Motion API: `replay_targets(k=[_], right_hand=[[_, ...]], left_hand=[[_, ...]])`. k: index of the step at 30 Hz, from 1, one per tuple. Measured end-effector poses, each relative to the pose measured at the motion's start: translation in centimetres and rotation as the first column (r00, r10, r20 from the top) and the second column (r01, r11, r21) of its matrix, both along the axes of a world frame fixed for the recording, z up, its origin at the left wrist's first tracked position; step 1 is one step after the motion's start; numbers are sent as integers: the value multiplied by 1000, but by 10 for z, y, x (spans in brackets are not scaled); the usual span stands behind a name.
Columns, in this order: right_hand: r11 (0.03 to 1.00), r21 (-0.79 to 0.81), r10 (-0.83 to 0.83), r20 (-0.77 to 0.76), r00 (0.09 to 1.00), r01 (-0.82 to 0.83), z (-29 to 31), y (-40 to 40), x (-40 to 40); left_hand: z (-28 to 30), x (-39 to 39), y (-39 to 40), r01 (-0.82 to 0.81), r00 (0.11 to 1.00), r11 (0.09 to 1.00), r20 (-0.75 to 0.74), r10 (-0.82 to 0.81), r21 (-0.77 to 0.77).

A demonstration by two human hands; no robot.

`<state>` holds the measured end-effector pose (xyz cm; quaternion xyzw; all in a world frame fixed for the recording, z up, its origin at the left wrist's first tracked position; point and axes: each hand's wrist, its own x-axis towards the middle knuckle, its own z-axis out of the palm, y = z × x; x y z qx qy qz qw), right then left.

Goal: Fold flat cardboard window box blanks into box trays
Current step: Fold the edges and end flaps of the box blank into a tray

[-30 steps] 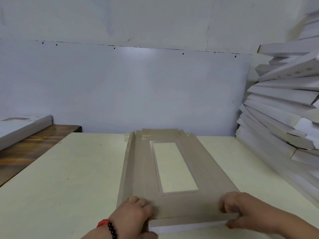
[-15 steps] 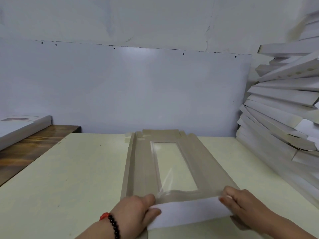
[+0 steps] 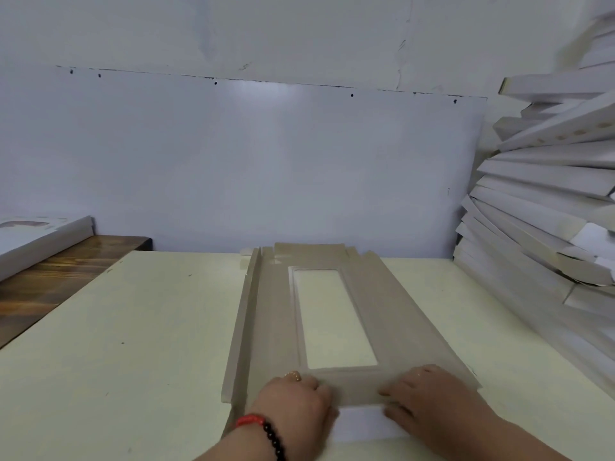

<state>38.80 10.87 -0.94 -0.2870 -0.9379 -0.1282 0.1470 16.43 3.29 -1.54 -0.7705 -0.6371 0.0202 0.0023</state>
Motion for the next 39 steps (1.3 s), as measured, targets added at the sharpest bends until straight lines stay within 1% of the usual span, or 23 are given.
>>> replay_targets(k=[3, 6, 10, 12, 14, 15, 17, 18, 19, 21, 23, 24, 25, 26, 27, 28, 29, 30, 31, 32, 34, 38, 39], right_hand=[[997, 60, 37, 5, 999, -37, -20, -3, -34], [996, -74, -43, 24, 999, 44, -37, -8, -59], [983, -62, -172, 37, 984, 174, -38, -9, -57], [967, -137, -207, 67, 976, 214, -26, -10, -48], [947, -236, -186, 144, 972, 217, -13, -6, -39], [966, -246, -61, 102, 993, 84, -18, 3, -30], [872, -489, -14, 29, 999, 26, -11, 11, -14], [832, -554, -12, 63, 998, 45, -2, 12, -11], [828, -559, 4, 80, 997, 42, 5, 13, -8], [857, -513, 25, 147, 989, 54, 13, 12, -3], [913, -402, 45, 257, 965, 64, 17, 3, -1], [952, -303, 43, 289, 956, 49, 18, -3, 0], [988, -150, 25, 295, 955, 20, 20, -7, 2], [1000, -1, 0, 265, 964, 1, 14, -11, 6], [993, 115, -4, 181, 984, -17, 7, -17, 8], [983, 183, -21, 86, 996, 5, 1, -22, 9], [974, 214, -85, 30, 996, 77, -7, -24, 11], [953, 265, -150, -15, 989, 148, -15, -25, 13], [944, 269, -194, -7, 981, 188, -20, -25, 16], [948, 285, -149, -4, 989, 144, -25, -23, 18], [952, 305, 20, -17, 1000, -13, -32, -16, 23], [983, 149, 99, 35, 995, -103, -21, -18, 23], [993, 93, 61, 69, 996, -68, -22, -19, 23]], left_hand=[[-4, 24, 15, -36, 999, 999, -34, 36, 16], [-15, 30, 26, -87, 995, 995, -44, 90, 55], [-29, 13, 27, -77, 997, 986, 11, 76, 149], [-31, 7, 25, -60, 998, 985, 45, 53, 162], [-29, 2, 21, -37, 997, 993, 71, 29, 115], [-25, 0, 18, -33, 996, 998, 89, 28, 60], [-12, -6, 14, -35, 989, 998, 143, 42, -51], [-4, -8, 12, -28, 986, 995, 158, 43, -93], [2, -8, 10, -13, 987, 993, 159, 32, -118], [13, -7, 7, 13, 990, 990, 139, 6, -142], [20, -6, 3, 32, 995, 991, 99, -19, -130], [22, -6, -1, 47, 997, 993, 66, -40, -113], [22, -7, -6, 67, 997, 994, 37, -64, -87], [19, -9, -13, 83, 996, 994, 16, -82, -65], [16, -12, -21, 90, 996, 996, 15, -90, -27], [14, -15, -30, 101, 995, 993, 10, -102, 54], [10, -20, -38, 118, 993, 982, -6, -118, 147], [6, -25, -46, 109, 993, 975, 21, -115, 193], [3, -29, -51, 113, 991, 972, 44, -124, 204], [0, -33, -52, 108, 993, 965, 26, -118, 240], [-5, -41, -53, 73, 996, 960, 21, -82, 271], [-11, -45, -48, 44, 991, 949, 106, -80, 313], [-13, -46, -45, 36, 986, 952, 143, -83, 304]])
